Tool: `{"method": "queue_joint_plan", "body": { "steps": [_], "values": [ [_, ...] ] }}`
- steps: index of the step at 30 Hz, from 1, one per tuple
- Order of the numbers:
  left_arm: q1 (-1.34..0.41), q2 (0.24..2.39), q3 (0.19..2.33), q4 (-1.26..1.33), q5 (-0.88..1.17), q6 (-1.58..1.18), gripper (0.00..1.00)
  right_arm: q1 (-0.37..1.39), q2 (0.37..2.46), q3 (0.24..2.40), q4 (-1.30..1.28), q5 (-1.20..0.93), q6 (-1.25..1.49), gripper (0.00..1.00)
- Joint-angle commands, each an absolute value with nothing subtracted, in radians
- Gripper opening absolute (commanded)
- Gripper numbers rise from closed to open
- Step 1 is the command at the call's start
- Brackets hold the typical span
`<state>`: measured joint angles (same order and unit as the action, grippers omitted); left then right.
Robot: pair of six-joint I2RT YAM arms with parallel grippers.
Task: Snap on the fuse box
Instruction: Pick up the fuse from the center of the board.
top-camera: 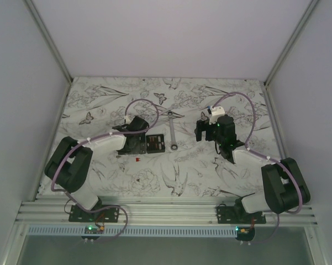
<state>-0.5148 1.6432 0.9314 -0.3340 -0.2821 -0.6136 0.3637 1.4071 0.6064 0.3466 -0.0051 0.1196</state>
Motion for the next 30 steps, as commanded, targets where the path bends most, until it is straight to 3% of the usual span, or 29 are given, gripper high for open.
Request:
{"method": "queue_joint_plan", "body": {
  "steps": [1,13,30],
  "values": [
    [-0.512,1.641,0.917,-0.347,-0.274,-0.629,0.74,0.373,1.410,0.640,0.346,-0.015,0.119,1.00],
    [-0.522,1.502,0.736,-0.400,-0.245,-0.731,0.73,0.373,1.420,0.647,0.342,-0.023,0.119,1.00],
    [-0.524,1.454,0.756,-0.447,-0.189,-0.735,0.67,0.375,1.416,0.647,0.339,-0.026,0.119,0.99]
  ]
}}
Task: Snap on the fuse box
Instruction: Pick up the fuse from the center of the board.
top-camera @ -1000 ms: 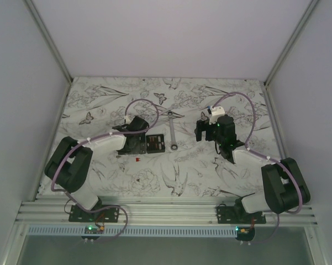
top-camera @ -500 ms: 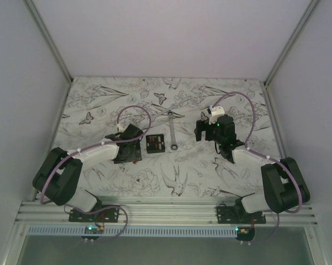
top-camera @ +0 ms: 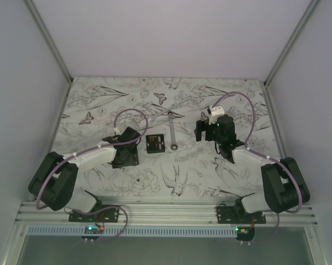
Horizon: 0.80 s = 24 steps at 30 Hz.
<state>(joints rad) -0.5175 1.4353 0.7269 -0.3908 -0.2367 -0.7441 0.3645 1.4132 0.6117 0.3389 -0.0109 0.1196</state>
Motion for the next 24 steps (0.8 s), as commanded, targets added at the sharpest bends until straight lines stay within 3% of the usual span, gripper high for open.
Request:
{"method": "queue_joint_plan", "body": {
  "steps": [1,16,24],
  "values": [
    [-0.526,1.460,0.769,-0.447,-0.182,-0.729,0.66,0.374,1.415,0.647,0.339,-0.025,0.119,1.00],
    [-0.520,1.587,0.870,-0.433,-0.126,-0.609,0.45,0.374,1.411,0.646,0.335,-0.025,0.117,1.00],
    [-0.506,1.591,0.867,-0.467,-0.101,-0.593,0.45,0.374,1.416,0.649,0.336,-0.025,0.117,1.00]
  ]
}}
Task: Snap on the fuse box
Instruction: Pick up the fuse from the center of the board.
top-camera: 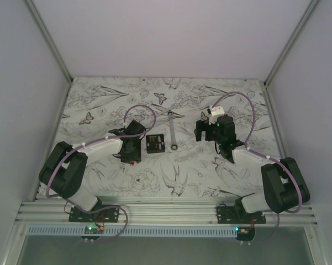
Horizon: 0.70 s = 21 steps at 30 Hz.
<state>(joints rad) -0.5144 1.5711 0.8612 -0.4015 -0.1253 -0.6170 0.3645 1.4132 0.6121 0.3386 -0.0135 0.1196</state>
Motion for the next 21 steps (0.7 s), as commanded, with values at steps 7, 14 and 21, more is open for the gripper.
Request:
{"method": "queue_joint_plan", "body": {
  "steps": [7,14,21],
  "values": [
    [-0.505,1.611,0.877,-0.471,-0.134,-0.597,0.41,0.375,1.414,0.649,0.334,-0.028,0.119,1.00],
    [-0.503,1.652,0.899,-0.466,-0.130,-0.587,0.36,0.374,1.414,0.650,0.331,-0.027,0.118,1.00],
    [-0.503,1.635,0.888,-0.466,-0.099,-0.596,0.30,0.374,1.408,0.647,0.334,-0.026,0.121,1.00]
  ]
}}
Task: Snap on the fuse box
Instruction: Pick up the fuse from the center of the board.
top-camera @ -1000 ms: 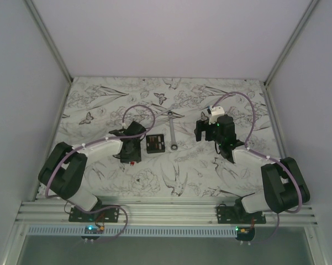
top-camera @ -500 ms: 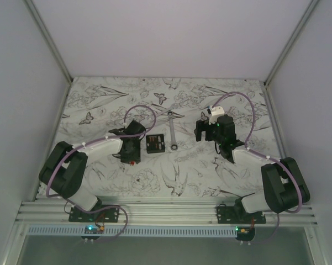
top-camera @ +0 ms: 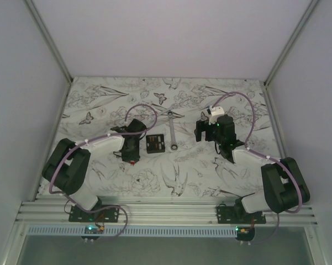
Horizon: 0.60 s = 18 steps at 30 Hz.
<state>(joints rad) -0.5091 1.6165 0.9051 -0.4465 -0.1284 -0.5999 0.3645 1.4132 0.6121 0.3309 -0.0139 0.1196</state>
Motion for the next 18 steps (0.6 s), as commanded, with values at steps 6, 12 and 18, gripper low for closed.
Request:
{"method": "queue_joint_plan", "body": {
  "steps": [6,12,18],
  "values": [
    [-0.504,1.618,0.895,-0.465,-0.082,-0.603,0.28,0.375,1.408,0.649,0.334,-0.030,0.122,1.00],
    [-0.505,1.589,0.900,-0.455,-0.057,-0.633,0.26,0.384,1.407,0.645,0.345,-0.047,0.122,1.00],
    [-0.505,1.529,0.896,-0.435,-0.063,-0.705,0.26,0.413,1.397,0.634,0.370,-0.091,0.132,1.00]
  ]
}}
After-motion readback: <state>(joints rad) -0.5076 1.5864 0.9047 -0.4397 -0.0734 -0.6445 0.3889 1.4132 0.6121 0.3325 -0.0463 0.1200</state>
